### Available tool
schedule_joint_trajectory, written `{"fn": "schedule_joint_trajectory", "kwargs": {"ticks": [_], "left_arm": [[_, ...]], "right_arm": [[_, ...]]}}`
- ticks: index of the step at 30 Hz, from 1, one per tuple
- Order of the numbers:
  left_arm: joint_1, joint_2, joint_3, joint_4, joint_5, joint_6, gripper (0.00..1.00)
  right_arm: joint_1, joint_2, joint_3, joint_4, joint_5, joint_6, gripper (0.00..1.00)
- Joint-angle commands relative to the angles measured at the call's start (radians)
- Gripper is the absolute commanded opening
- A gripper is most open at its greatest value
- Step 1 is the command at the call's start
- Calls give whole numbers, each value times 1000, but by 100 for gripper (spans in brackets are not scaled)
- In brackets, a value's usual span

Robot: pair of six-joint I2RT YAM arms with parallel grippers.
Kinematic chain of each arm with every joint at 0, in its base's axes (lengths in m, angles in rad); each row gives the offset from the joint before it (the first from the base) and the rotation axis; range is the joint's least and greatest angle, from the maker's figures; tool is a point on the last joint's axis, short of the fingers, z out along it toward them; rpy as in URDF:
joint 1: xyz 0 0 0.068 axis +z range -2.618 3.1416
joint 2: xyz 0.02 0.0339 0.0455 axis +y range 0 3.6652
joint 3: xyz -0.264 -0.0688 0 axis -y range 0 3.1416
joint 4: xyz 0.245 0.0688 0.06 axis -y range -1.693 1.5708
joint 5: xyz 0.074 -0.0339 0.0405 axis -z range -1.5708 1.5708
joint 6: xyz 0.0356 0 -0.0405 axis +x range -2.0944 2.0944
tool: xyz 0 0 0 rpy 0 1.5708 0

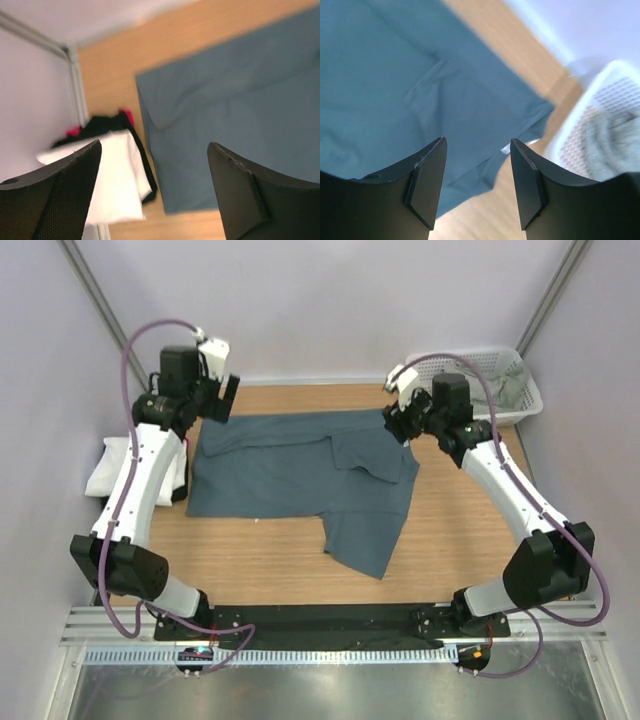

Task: Fold and stack the t-shirts
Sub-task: Fold the tshirt

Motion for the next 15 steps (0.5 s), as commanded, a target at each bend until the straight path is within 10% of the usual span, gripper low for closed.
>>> {"fn": "schedule_joint_trajectory", "kwargs": {"ticks": [1, 15], "left_arm": [[15, -38, -306, -24, 0, -52, 86], [93, -264, -797, 17, 55, -215, 86]], "right_arm": [[43, -51, -205, -54, -15, -102, 60], [336, -479, -718, -235, -32, -372, 56]]}}
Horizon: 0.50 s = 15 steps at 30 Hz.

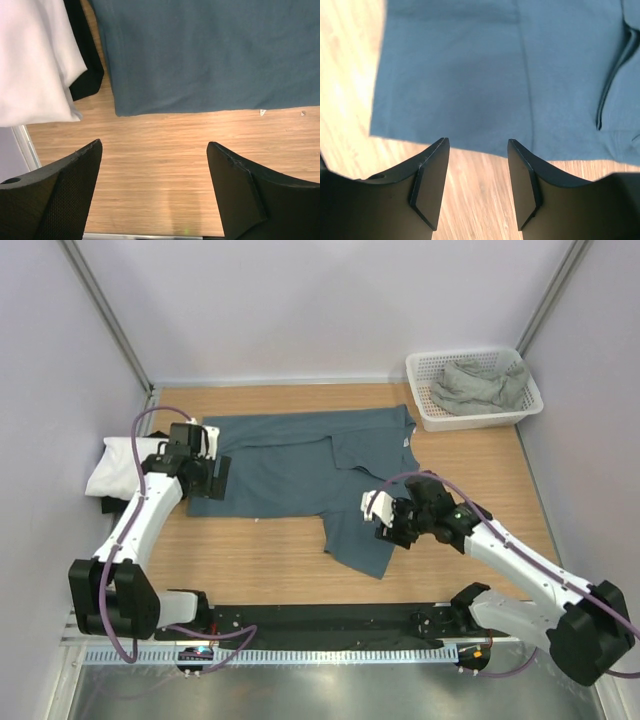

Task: Fold and stack the t-shirts
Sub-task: Fold the tshirt

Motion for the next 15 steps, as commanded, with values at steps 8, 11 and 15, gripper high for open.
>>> {"fn": "schedule_joint_trajectory", "kwargs": {"ticks": [8, 11, 15], "left_arm": [[15, 121, 23, -21, 62, -62, 83], [28, 126, -23, 7, 85, -87, 80], [36, 140, -43, 37, 82, -105, 80]], "right_arm": [[106, -151, -102, -86, -78, -303, 55], [123, -146, -123, -75, -101, -368, 54], [131, -104, -134, -70, -135, -414, 53]]}}
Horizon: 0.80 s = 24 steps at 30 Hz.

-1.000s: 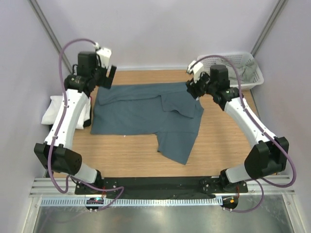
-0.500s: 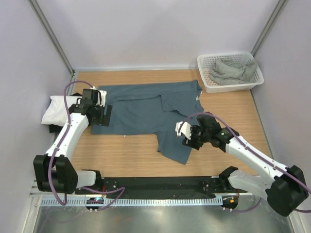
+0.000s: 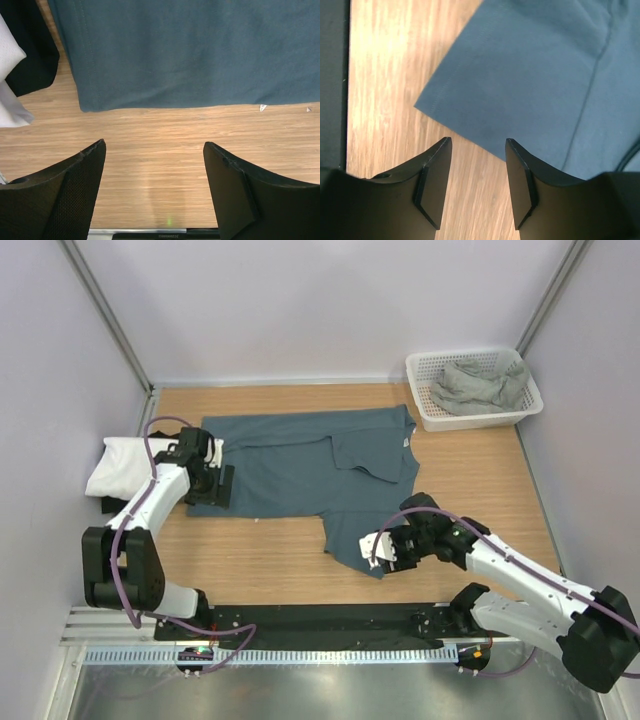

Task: Fold and stack the t-shirts
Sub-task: Fold the tshirt

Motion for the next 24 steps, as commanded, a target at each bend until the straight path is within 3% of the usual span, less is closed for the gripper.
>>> {"fn": "schedule_joint_trajectory", "kwargs": {"ticks": [1, 12, 24], "left_arm": [[12, -2, -16, 54, 16, -36, 80], [140, 73, 16, 25, 41, -10, 79], [161, 143, 62, 11, 73, -18, 78]], "right_arm": [[12, 32, -3, 12, -69, -84, 52], [83, 109, 14, -31, -121, -104, 50], [100, 165, 8, -25, -132, -138, 49]]}}
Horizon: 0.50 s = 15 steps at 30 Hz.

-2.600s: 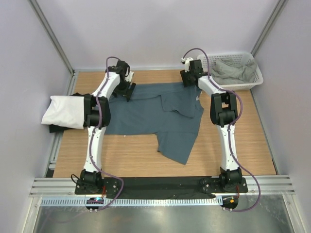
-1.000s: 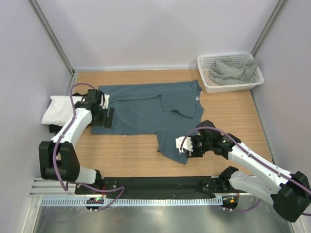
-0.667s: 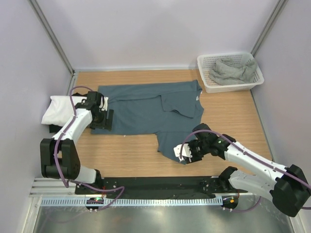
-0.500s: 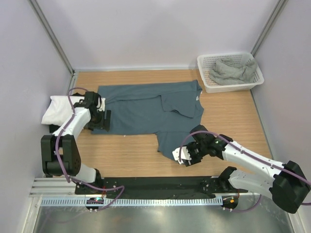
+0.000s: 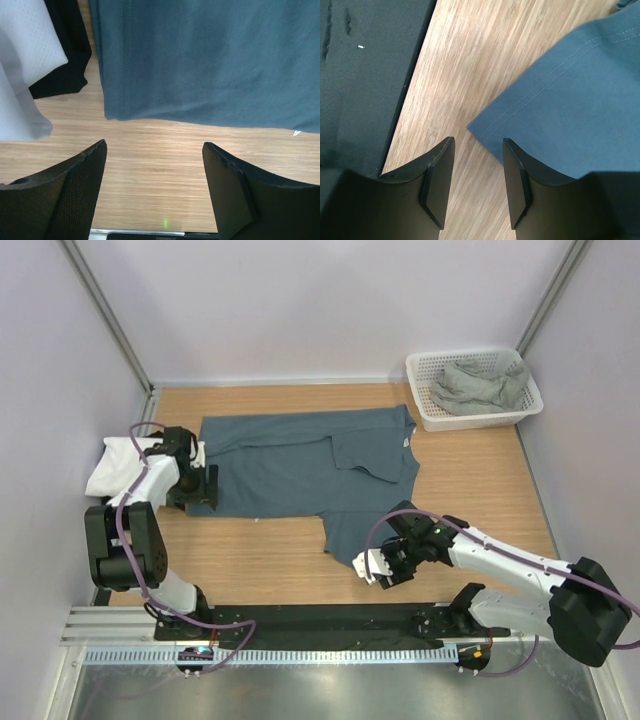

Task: Fold and stack the t-shirts
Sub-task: Fold the tshirt

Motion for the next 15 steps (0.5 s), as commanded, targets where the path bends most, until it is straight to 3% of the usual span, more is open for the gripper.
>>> {"fn": "schedule_joint_trajectory", "kwargs": {"ticks": [1, 15], "left_arm": [[9, 19, 36, -2, 39, 0, 78], [16, 36, 37, -23, 38, -3, 77]], "right_arm": [[7, 18, 12, 22, -33, -30, 48], [16, 92, -11, 70, -37, -57, 44]]}}
